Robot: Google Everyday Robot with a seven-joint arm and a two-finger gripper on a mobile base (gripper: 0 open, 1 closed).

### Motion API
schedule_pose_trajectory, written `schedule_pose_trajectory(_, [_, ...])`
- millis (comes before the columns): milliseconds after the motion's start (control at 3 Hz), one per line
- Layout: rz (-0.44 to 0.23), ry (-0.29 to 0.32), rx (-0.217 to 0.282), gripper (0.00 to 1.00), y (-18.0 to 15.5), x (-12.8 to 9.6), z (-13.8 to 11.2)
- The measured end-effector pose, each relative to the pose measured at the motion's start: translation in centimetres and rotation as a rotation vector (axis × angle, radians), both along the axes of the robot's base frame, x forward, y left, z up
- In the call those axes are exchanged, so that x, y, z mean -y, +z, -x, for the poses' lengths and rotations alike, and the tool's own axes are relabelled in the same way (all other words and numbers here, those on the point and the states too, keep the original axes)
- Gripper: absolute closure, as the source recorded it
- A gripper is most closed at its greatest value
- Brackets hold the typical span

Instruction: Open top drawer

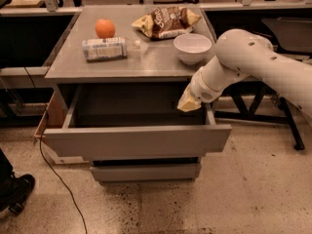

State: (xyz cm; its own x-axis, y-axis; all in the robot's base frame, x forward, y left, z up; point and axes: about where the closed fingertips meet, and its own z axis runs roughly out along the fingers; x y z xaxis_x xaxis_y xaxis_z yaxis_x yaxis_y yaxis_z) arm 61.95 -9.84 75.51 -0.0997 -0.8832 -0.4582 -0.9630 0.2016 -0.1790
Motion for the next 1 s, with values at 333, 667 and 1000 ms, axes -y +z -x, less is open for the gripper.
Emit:
schedule_pose_trajectory(333, [-0.023, -0.02, -0.017, 1.0, -3.3, -0.6, -0.6])
schedule_pose_trajectory(667, [-0.037, -0.03, -0.035, 1.0, -5.6, -0.8, -0.4])
schedule_pose_trajectory(1000, [-0.049, -0.025, -0.074, 1.0, -6.9, -1.1, 1.0])
